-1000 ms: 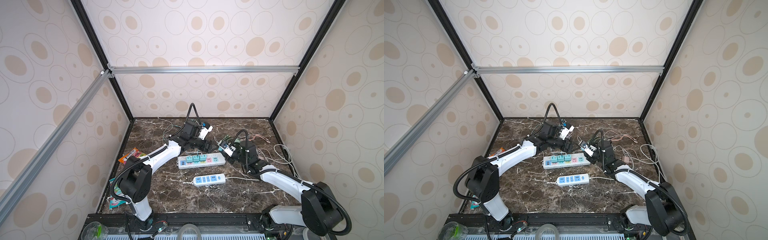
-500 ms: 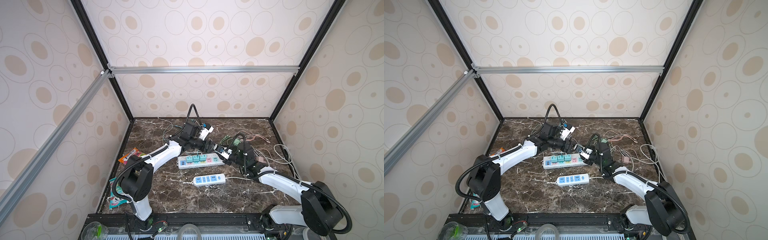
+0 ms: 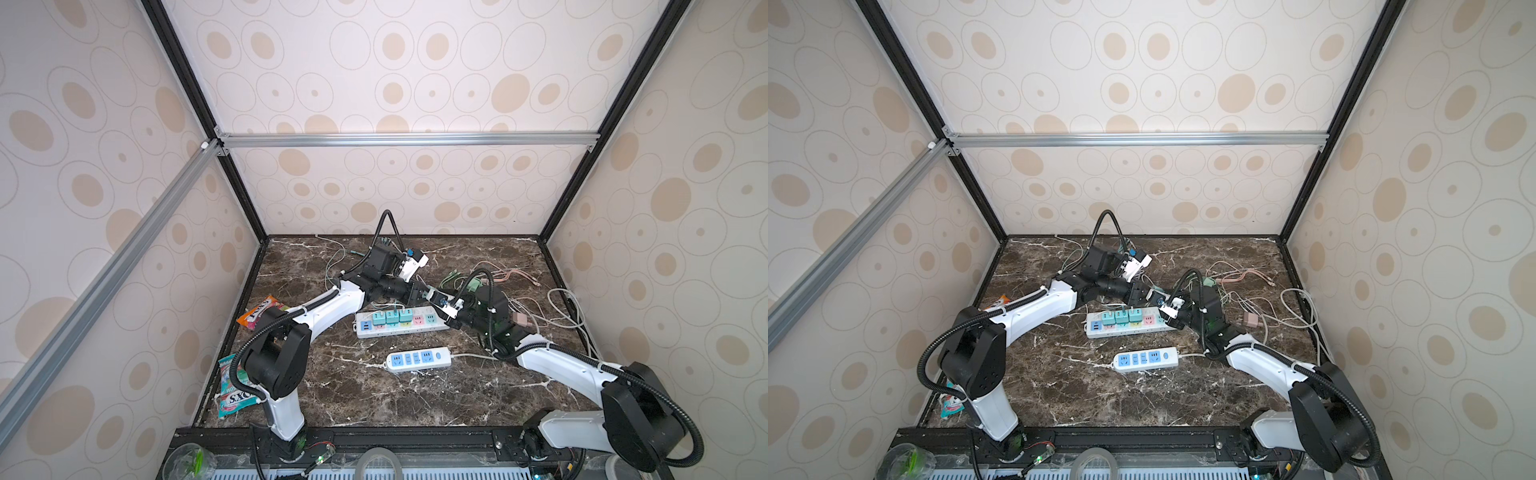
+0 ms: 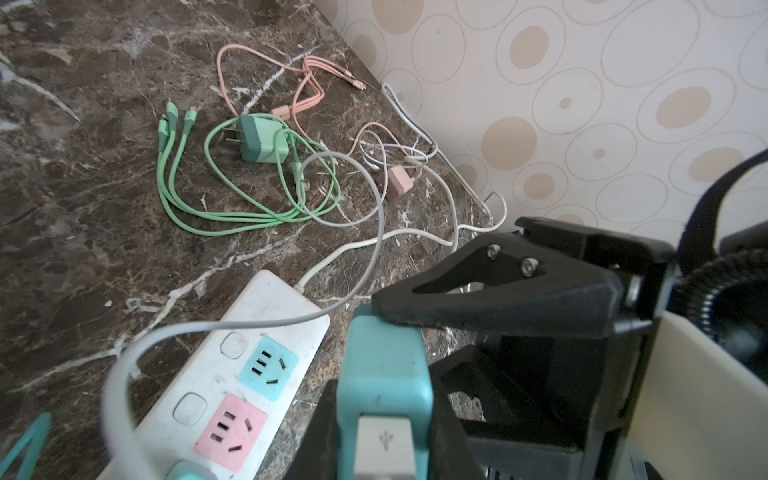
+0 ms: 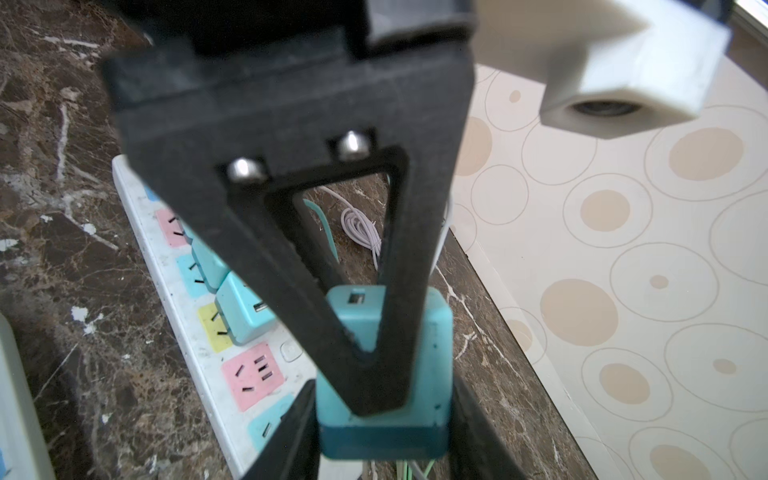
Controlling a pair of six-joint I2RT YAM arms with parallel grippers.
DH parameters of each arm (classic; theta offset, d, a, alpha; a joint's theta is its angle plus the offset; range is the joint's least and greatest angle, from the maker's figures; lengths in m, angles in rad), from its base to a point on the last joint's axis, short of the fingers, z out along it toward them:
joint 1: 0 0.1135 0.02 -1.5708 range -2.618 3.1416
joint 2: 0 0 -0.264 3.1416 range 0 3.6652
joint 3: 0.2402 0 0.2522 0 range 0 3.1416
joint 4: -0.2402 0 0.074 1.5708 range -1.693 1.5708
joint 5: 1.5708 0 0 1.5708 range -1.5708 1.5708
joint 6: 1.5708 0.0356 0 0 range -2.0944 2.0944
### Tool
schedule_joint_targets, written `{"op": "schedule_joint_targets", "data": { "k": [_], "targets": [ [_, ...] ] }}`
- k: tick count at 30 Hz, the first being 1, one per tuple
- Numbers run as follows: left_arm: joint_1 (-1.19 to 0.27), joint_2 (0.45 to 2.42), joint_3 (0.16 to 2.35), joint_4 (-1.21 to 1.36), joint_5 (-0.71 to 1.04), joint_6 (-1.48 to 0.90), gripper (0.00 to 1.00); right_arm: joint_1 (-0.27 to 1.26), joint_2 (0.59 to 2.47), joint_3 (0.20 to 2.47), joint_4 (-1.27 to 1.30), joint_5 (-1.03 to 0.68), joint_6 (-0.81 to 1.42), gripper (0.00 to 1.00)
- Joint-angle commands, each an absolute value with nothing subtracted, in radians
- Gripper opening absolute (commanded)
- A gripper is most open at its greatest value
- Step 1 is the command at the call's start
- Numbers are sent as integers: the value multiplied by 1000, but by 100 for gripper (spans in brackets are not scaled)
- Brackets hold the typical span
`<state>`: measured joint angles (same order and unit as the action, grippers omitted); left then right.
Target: Insert the plug
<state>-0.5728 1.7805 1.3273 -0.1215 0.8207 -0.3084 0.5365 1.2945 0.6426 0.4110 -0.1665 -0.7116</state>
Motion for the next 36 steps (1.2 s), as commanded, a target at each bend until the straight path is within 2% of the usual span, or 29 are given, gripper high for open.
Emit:
{"op": "schedule_joint_targets", "data": {
  "k": [1,6,7,12,19,25,28,33,36],
  "targets": [
    [-568,1786,1356,-105,833,-317,0,548,1280,638,457,-180,-676,51],
    [-569,1760,1402,-196,724,-241,0,511,1238,706,324,-41,-401,86],
    [-568,1754,1414,-219,703,-219,0,481,1228,725,289,-27,-310,98],
    [-568,1756,1446,-277,676,-167,0,222,1206,821,62,-66,200,98],
    [-571,1771,1435,-257,709,-178,0,-55,1208,775,-73,-72,648,98],
    [-571,1768,1415,-238,723,-184,0,-90,1304,866,-253,-115,778,99],
    [-570,1770,1407,-233,732,-186,0,-89,1358,862,-185,-194,816,97],
    [-571,1769,1404,-238,733,-181,0,-77,1508,924,-82,-437,868,94],
    [-570,1771,1401,-238,736,-181,0,-40,1586,985,-97,-474,850,95]
  ]
}}
